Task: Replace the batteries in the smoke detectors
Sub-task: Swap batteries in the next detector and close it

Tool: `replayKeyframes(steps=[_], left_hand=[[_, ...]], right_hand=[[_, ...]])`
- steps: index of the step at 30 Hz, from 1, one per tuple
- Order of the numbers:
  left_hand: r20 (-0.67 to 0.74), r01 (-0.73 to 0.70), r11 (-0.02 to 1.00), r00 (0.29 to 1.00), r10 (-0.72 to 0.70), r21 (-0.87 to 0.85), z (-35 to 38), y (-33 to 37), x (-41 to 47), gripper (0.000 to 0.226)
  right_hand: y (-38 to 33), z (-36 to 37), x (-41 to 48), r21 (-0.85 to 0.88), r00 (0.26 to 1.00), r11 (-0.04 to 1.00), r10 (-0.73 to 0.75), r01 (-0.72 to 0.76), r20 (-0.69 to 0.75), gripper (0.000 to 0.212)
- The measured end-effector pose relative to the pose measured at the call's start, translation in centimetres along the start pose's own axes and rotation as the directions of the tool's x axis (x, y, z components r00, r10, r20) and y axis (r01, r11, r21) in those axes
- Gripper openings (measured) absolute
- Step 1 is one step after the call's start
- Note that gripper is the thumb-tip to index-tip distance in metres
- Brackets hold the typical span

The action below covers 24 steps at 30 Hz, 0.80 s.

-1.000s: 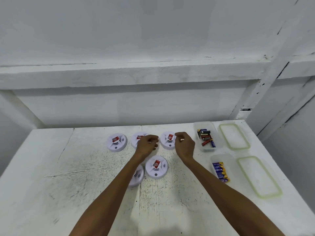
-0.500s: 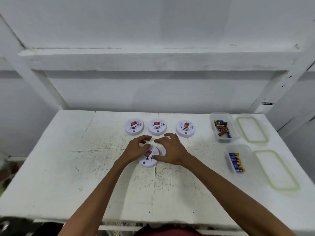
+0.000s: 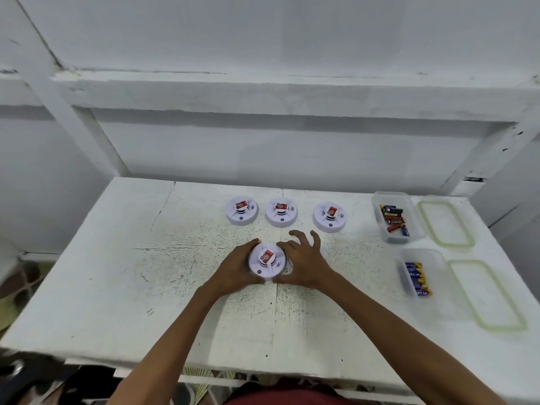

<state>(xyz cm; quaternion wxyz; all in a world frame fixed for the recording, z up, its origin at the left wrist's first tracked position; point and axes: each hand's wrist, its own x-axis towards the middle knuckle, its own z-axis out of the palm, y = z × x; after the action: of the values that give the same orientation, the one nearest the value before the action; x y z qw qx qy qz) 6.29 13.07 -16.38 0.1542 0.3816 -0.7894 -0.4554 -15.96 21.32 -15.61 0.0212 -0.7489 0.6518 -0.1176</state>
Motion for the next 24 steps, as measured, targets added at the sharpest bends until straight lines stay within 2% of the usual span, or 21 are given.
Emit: replayKeyframes(steps=[4, 6, 8, 9, 10, 12, 14, 17, 20, 24], left_hand=[[-0.055, -0.038, 0.998, 0.998, 0.035, -0.057, -0.7, 1.6, 0.2, 0.11], [-0.11, -0.044, 0.987, 0.994, 0.027, -0.155, -1.1, 3.0, 0.6, 0.099], [-0.136, -0.041, 0.978, 0.991, 0.013, -0.206, -1.1, 4.2, 1.3, 0.08], [-0.135, -0.035, 0.974, 0.991, 0.005, -0.223, -1.0, 5.0, 1.8, 0.068], [-0.134, -0.02, 0.972, 0.991, -0.012, -0.236, -0.8, 5.6, 2.1, 0.057], [-0.101, 0.003, 0.96, 0.994, -0.033, -0.28, 0.0, 6.9, 3.0, 0.041], [-0.035, 0.044, 0.944, 0.998, -0.059, -0.326, 1.1, 8.0, 3.9, 0.045], [-0.022, 0.048, 0.936, 0.998, -0.06, -0.347, 2.6, 9.1, 5.1, 0.053], [-0.031, -0.015, 0.938, 1.0, 0.005, -0.347, 3.7, 10.5, 6.0, 0.052], [-0.078, -0.013, 0.919, 0.997, -0.019, -0.394, 5.2, 11.9, 7.2, 0.036]], right_hand=[[0.3, -1.4, -0.1, 0.095, 0.999, 0.995, 0.043, -0.04, -0.03, 0.088], [0.6, -2.4, -0.2, 0.313, 0.995, 0.947, 0.087, -0.07, -0.04, 0.083], [0.8, -3.3, -0.5, 0.547, 0.987, 0.831, 0.149, -0.096, -0.053, 0.07], [0.8, -3.8, -0.6, 0.606, 0.982, 0.788, 0.183, -0.112, -0.055, 0.061], [0.6, -4.2, -0.8, 0.617, 0.976, 0.776, 0.209, -0.13, -0.057, 0.052], [0.7, -4.4, -1.0, 0.543, 0.953, 0.818, 0.285, -0.187, -0.101, 0.048], [1.2, -4.2, -1.1, 0.475, 0.91, 0.84, 0.379, -0.262, -0.168, 0.055], [2.3, -4.8, -1.3, 0.551, 0.83, 0.759, 0.522, -0.346, -0.197, 0.054], [3.4, -6.5, -1.8, 0.625, 0.792, 0.69, 0.583, -0.365, -0.18, 0.046], [4.3, -7.6, -2.6, 0.723, 0.735, 0.557, 0.67, -0.41, -0.1, 0.051]])
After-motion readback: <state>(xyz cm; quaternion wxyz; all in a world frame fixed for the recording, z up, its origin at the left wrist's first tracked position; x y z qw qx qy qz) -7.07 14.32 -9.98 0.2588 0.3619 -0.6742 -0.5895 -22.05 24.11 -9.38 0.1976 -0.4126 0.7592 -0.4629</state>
